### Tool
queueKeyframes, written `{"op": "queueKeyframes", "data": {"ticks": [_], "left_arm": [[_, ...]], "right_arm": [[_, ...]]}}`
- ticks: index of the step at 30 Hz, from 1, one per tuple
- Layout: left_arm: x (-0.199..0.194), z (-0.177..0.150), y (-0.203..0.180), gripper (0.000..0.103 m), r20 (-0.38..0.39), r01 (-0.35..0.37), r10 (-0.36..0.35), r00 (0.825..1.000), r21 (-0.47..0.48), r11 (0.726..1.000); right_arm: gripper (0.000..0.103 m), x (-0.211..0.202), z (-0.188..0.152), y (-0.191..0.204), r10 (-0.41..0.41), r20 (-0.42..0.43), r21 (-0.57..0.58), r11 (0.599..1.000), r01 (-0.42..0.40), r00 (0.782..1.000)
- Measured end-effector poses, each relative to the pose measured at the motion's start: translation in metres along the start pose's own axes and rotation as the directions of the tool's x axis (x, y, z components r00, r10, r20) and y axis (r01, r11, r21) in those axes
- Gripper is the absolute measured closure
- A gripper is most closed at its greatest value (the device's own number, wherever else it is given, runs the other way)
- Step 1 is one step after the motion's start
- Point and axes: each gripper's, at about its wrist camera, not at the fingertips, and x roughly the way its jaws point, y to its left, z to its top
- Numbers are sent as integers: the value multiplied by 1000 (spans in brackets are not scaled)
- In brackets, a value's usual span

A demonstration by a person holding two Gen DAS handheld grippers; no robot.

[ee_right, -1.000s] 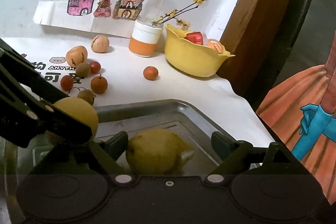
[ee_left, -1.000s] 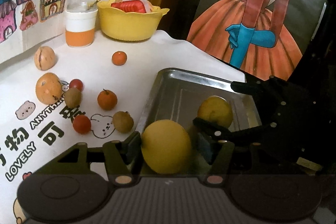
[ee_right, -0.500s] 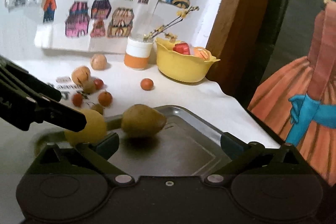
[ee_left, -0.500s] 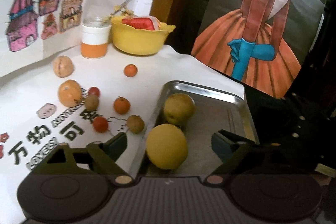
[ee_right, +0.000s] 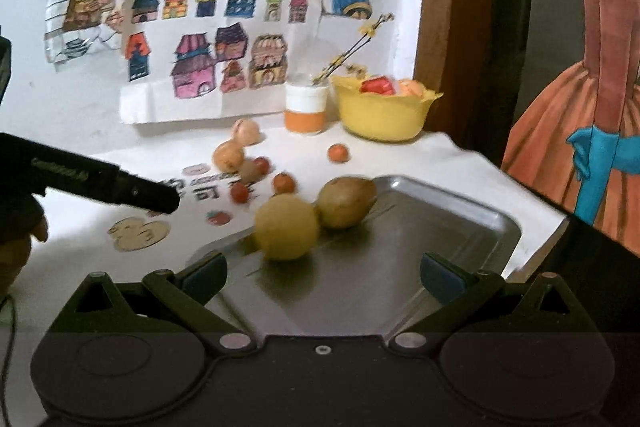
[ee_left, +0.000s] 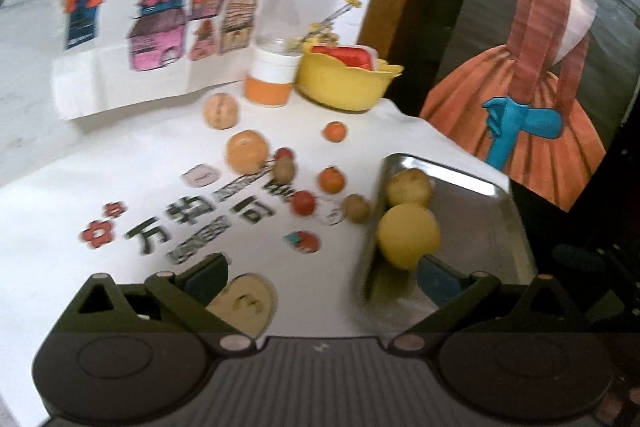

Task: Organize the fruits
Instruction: 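Open the left tool over the tray while the right tool releases the pear beside it, then lift both open tools away from the tray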

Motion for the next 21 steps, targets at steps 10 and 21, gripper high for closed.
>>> {"op": "queueKeyframes", "data": {"ticks": [10, 21], "left_arm": [[-20, -20, 37, 1, -22, -48, 48, 999, -2, 999], [-25, -19, 71, 1, -35, -110, 110, 993, -16, 994]], "right_arm": [[1, -7, -19, 47, 72, -109, 28, 997, -69, 991], [1, 17, -7, 93, 165, -153, -72, 982, -177, 974]]}}
